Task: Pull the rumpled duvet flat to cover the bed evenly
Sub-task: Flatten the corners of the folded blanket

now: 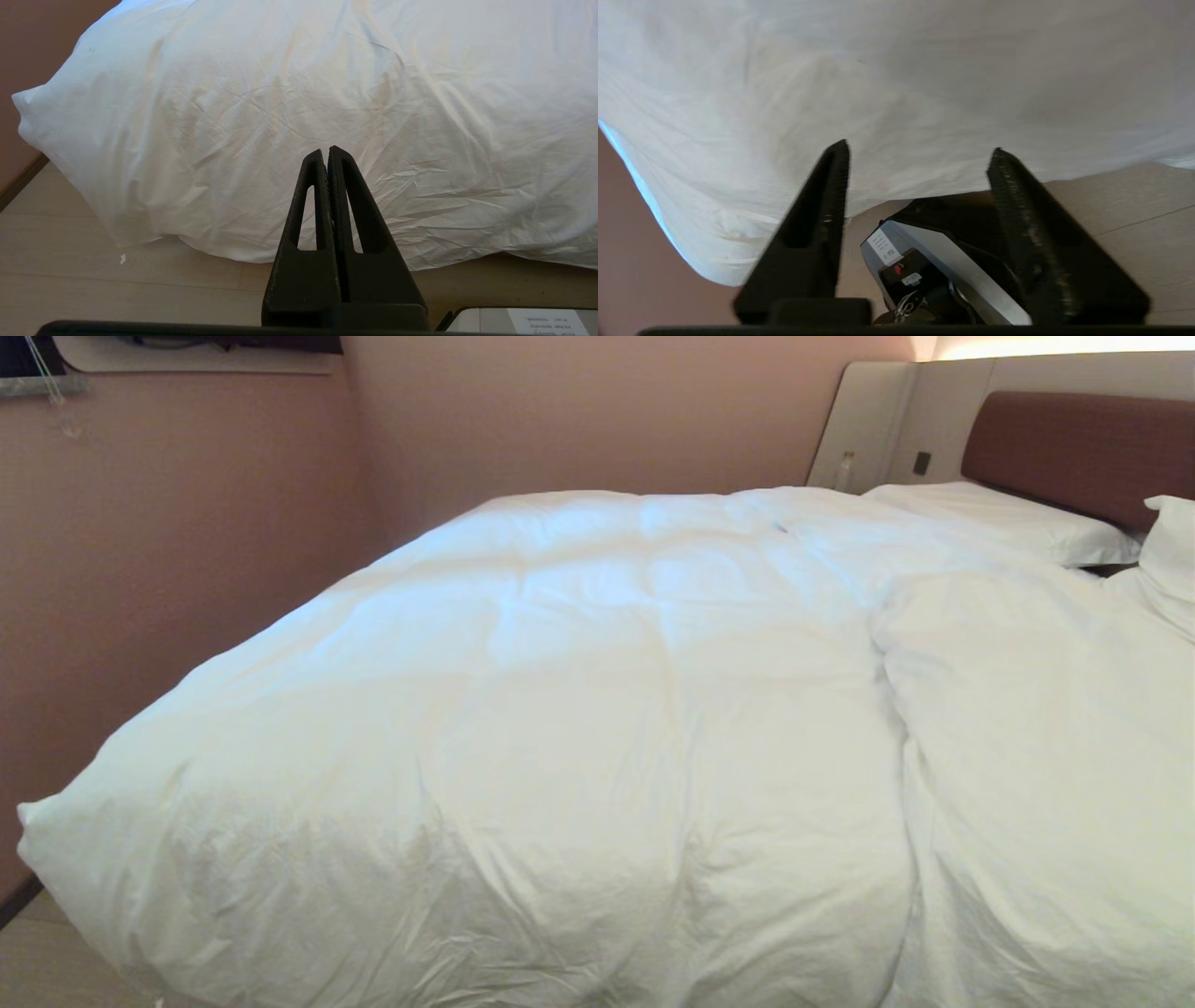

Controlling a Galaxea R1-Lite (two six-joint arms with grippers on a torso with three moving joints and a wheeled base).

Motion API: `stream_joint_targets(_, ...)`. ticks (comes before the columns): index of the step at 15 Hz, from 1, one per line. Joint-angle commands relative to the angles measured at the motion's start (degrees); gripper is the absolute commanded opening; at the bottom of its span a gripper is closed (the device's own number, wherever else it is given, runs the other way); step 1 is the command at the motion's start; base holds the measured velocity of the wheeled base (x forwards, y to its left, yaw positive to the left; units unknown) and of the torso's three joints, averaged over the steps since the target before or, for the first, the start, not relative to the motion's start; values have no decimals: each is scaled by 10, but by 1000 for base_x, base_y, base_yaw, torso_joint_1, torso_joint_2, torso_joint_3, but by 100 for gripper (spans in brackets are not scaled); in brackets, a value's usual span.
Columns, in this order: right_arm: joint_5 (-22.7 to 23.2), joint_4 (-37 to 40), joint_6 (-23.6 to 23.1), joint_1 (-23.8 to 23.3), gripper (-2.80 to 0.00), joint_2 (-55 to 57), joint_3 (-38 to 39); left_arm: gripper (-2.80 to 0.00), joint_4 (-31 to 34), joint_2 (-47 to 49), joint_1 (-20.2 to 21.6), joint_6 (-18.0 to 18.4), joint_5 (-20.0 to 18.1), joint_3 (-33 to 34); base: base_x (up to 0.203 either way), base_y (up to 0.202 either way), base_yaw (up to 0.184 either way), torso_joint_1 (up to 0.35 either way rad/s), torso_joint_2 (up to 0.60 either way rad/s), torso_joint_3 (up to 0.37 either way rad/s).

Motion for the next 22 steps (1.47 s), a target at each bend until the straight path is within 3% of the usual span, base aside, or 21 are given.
stream_joint_targets(1, 18, 1, 0, 6, 0, -3, -2, -280, 0, 0, -1, 0, 0, 0, 0, 0, 0, 0, 0, 0)
stream_joint_targets(8, 28, -10, 22, 58, 0, 13, -49, -280, 0, 0, 0, 0, 0, 0, 0, 0, 0, 0, 0, 0)
stream_joint_targets(13, 23, -37, 27, 59, 0, 52, -54, -280, 0, 0, 0, 0, 0, 0, 0, 0, 0, 0, 0, 0)
stream_joint_targets(16, -3, -79, 42, 71, 0, 74, -54, -280, 0, 0, 0, 0, 0, 0, 0, 0, 0, 0, 0, 0)
stream_joint_targets(22, -58, -168, 122, 128, 0, 87, -53, -280, 0, 0, 0, 0, 0, 0, 0, 0, 0, 0, 0, 0)
